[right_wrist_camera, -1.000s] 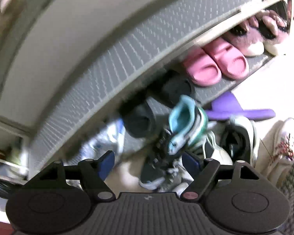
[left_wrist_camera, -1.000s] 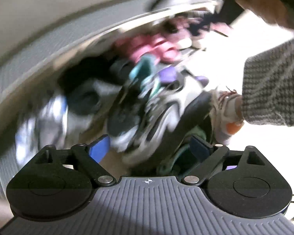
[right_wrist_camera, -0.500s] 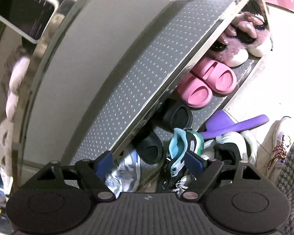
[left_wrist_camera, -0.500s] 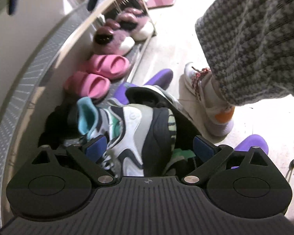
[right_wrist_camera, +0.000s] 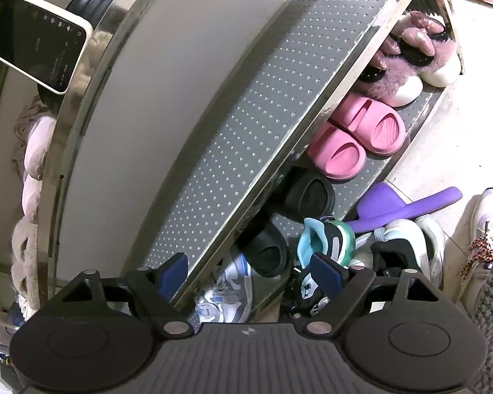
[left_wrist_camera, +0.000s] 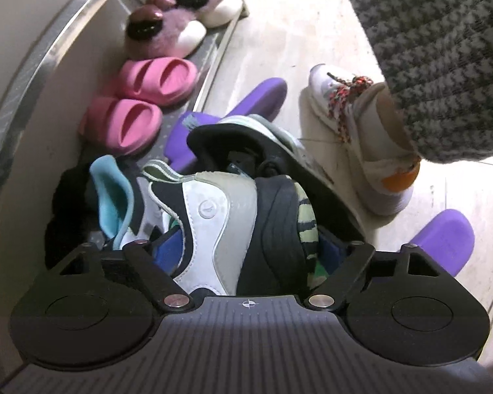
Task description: Organize scattered shoes
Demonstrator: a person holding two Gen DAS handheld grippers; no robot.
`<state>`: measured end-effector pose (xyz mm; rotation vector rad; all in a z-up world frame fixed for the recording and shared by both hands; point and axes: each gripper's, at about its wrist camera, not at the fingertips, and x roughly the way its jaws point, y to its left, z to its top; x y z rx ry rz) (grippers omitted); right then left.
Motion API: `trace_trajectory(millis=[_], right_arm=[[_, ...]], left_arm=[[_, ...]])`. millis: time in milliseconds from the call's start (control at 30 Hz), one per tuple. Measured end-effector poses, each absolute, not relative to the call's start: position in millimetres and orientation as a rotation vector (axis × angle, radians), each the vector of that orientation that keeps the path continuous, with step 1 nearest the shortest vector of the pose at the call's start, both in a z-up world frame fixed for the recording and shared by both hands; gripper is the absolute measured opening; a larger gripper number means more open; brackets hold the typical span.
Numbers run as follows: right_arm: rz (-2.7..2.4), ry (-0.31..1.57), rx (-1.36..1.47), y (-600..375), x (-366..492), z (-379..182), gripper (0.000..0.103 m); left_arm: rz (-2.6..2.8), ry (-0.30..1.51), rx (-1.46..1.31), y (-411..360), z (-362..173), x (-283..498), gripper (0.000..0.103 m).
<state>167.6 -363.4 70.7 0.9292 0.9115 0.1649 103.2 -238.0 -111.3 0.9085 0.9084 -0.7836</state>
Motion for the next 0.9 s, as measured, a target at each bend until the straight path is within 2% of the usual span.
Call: trace_trajectory(millis=[233,467,600,767,900], right_arm=[[0.14,0.907,0.938,-361,170,67,0.084],[0.109,0.936,0.931,-346,173,58,0.084],[0.127,0.974,0.918,-327,176,53,0.084],[0.16,1.003,0.863,-305,179,51,0.085],[0.172,1.022,0.807,-290,180,48,0.086]], left_arm=[[-0.681,0.904,0.734,-196,-67,99,0.082],[-0.469,0.86,0.288,-96,18,81,0.082],[-0.266,0.861,0.164,-37,50,55,0.082],[0.023,0.964,0.072,14,47,43,0.082],[0.167,1.159,0.009,44,8,72,0.084]])
